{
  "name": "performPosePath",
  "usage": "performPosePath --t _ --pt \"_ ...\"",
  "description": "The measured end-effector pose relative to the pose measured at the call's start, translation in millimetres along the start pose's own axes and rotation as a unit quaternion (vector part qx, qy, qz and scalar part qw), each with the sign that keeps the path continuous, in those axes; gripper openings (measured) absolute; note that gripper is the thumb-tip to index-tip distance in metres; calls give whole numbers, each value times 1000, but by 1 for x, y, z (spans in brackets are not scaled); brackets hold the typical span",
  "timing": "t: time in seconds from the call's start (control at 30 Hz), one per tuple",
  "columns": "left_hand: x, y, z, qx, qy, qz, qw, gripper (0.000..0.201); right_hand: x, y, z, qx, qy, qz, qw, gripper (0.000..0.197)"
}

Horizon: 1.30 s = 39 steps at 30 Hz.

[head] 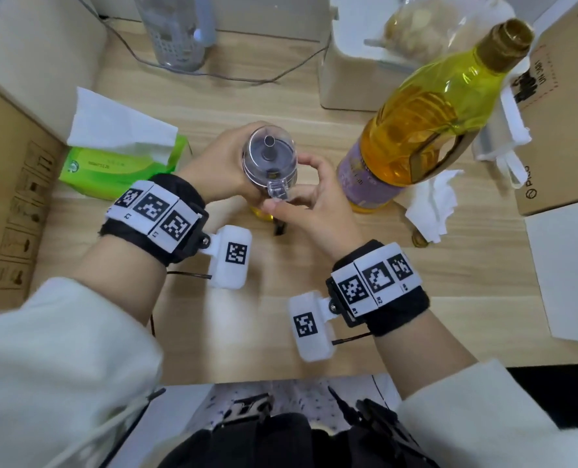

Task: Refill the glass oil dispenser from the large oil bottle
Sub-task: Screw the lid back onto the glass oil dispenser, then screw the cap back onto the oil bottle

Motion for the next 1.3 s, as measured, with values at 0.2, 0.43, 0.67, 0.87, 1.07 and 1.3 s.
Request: performPosePath --t 0.2,0.43,0.67,0.87,1.07,1.3 --pt "2 0 -7 58 52 -51 996 90 7 0 3 -12 -2 -5 1000 50" --pt "10 12 18 -30 108 138 984 84 73 6 53 -157 264 27 951 23" --pt "-58 -11 97 -161 167 100 968 60 162 12 106 -242 445 141 851 54" --pt "-137 -66 94 -87 49 64 993 111 199 7 120 -241 447 88 857 91" --pt "-149 -81 84 -95 -48 192 976 99 196 10 141 -237 371 100 892 53" --pt "-145 -86 80 -88 -99 219 967 90 178 3 151 -178 373 78 907 46"
Point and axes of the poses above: each hand's wrist, its own y-axis away from the middle knuckle, its own x-axis out of the back of the hand, z = x × y, the point moved 4 cm from there along -y, towards the middle knuckle, and after that the axes turned 13 degrees about y, right-handed, at the moved point
